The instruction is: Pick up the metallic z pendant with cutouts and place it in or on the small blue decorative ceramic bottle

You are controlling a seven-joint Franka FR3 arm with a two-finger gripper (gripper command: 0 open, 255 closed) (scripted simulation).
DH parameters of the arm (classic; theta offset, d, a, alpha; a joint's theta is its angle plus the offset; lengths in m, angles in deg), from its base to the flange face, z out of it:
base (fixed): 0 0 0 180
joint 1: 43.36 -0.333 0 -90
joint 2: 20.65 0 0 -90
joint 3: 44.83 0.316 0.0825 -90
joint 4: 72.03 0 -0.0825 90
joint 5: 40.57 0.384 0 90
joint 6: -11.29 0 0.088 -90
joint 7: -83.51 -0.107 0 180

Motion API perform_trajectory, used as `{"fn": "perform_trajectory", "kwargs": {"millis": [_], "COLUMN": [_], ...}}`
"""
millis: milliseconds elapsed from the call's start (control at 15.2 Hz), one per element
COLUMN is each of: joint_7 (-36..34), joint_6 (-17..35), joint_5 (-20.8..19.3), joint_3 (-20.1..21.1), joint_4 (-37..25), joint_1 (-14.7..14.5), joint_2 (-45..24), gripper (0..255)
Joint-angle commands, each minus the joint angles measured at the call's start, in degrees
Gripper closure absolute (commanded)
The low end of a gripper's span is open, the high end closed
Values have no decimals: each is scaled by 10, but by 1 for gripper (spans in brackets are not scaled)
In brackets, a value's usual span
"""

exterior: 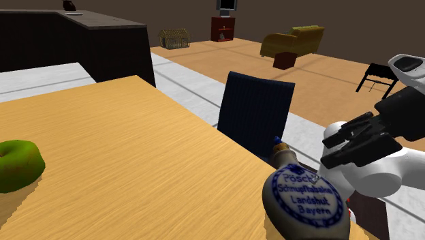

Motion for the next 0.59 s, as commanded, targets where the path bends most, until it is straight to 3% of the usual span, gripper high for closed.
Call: {"fn": "perform_trajectory", "kwargs": {"millis": [0,198,528], "joint_7": [-2,-7,-7], "joint_6": [-16,-58,-58], "joint_5": [-7,-25,-25], "joint_3": [-8,-29,-29], "joint_4": [-20,-78,-78], "joint_1": [2,8,8], "joint_2": [-4,-20,-20], "gripper": [0,0,0]}}
